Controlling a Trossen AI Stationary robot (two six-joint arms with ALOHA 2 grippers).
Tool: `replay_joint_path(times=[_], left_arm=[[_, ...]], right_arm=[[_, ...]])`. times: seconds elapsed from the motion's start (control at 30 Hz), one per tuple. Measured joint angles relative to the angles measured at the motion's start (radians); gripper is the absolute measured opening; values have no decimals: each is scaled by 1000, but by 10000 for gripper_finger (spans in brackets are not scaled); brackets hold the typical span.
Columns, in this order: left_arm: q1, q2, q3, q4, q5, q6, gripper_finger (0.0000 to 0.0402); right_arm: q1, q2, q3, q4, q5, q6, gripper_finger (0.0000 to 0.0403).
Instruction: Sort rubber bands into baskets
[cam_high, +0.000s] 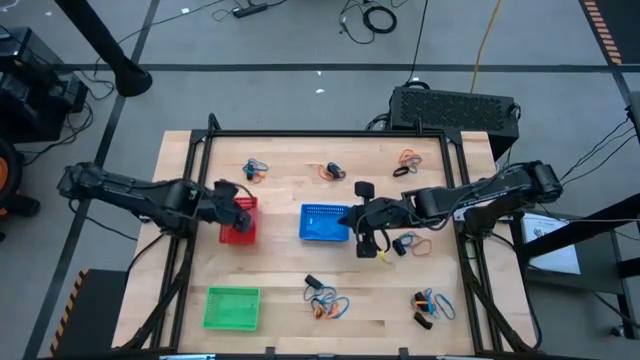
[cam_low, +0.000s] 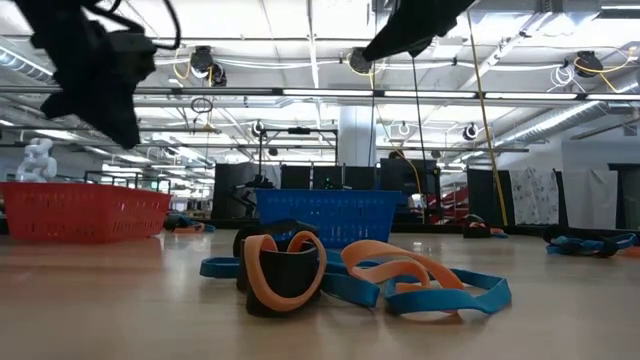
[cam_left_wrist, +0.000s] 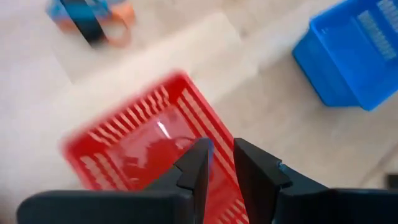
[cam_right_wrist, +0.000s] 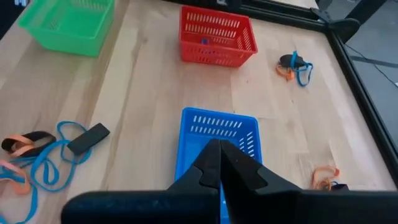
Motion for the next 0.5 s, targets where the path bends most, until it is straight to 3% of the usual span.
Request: replay_joint_path(times=[0.37,0.5], left_arm=[[446,9,97,-14,105,751,83],[645,80,97,-7,220,1032,83]], right_arm=[[-97,0,0,88,5,239,0],[-105,0,0,86,2,362,0]])
